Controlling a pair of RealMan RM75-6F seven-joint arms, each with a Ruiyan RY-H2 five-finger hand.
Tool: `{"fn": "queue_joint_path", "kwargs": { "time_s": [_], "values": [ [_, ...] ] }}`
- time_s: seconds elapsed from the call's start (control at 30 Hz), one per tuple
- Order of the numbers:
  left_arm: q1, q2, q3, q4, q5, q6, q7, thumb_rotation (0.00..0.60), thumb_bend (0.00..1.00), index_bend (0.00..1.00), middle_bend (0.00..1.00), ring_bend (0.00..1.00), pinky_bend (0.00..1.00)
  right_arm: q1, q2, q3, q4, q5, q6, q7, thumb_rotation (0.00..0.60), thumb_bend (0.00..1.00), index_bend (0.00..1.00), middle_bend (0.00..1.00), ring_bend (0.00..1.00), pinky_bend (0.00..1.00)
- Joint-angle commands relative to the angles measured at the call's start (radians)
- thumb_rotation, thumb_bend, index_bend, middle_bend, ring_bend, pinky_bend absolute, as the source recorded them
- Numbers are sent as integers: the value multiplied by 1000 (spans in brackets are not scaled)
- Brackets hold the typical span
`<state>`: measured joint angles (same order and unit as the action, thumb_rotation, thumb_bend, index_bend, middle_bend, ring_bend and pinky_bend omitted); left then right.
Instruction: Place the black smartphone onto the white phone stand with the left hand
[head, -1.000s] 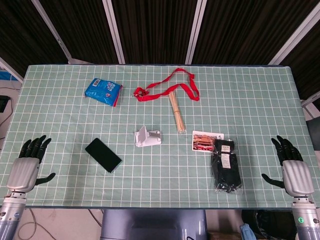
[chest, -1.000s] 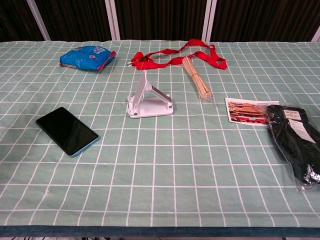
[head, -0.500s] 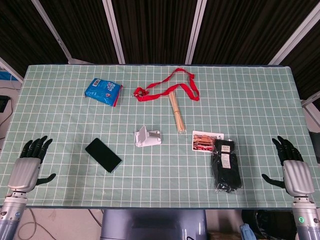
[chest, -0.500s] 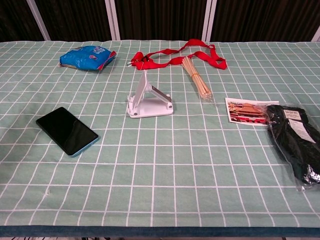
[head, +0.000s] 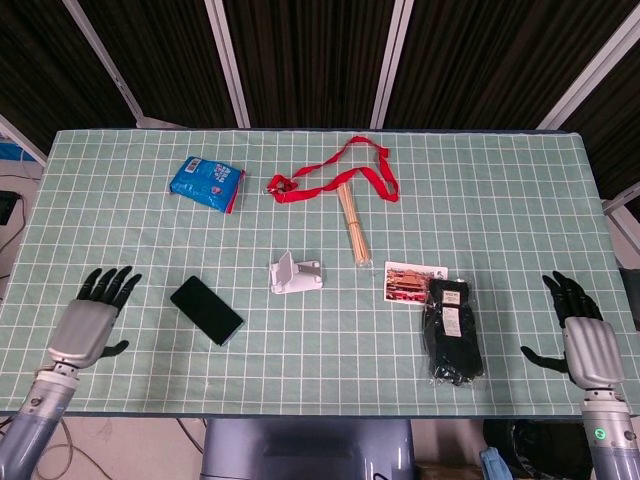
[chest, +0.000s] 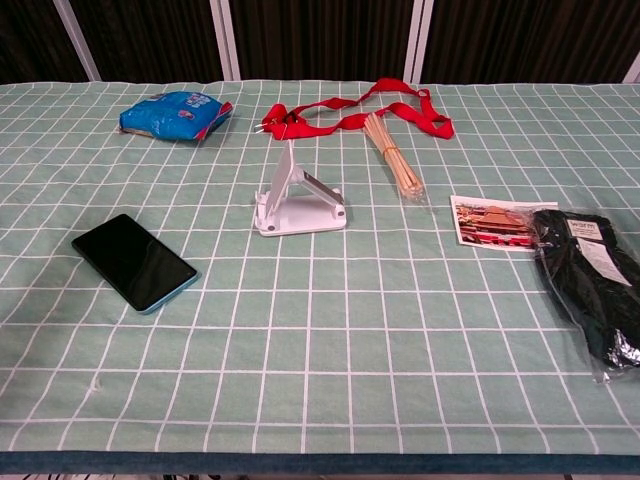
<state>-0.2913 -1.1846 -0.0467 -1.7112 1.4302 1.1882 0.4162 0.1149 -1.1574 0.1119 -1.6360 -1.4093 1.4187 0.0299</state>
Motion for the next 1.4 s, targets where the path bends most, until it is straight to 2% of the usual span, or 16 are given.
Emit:
{"fn": "queue_joint_path", "kwargs": {
  "time_s": [0.03, 0.2, 0.47, 0.7, 1.03, 1.4],
  "values": [
    [-86, 14, -25, -41, -73, -122, 80, 600, 86, 0, 0, 0, 0, 0, 1, 2, -4, 4, -1, 2, 600, 88, 0, 0, 0, 150],
    [-177, 1, -45, -49, -168, -244, 175, 600, 106, 0, 0, 0, 0, 0, 3, 4, -8, 10, -3, 11, 600, 90, 0, 0, 0, 150],
    [-292, -52, -49, -31, -303, -350, 298, 600, 145, 41, 66, 0, 0, 2, 7, 7, -13, 19, -13, 30, 600, 91, 0, 0, 0, 150],
    [-362, -95, -31, -13, -393, -381, 365, 600, 166, 82, 136, 0, 0, 3, 10, 8, -14, 25, -20, 45, 600, 92, 0, 0, 0, 150],
    [-435, -135, -4, 7, -479, -406, 409, 600, 167, 193, 154, 0, 0, 4, 13, 9, -18, 30, -25, 56, 600, 92, 0, 0, 0, 150],
    [-490, -156, 32, 16, -528, -397, 416, 600, 167, 200, 186, 0, 0, 4, 13, 11, -21, 33, -26, 63, 600, 93, 0, 0, 0, 150]
  ]
}}
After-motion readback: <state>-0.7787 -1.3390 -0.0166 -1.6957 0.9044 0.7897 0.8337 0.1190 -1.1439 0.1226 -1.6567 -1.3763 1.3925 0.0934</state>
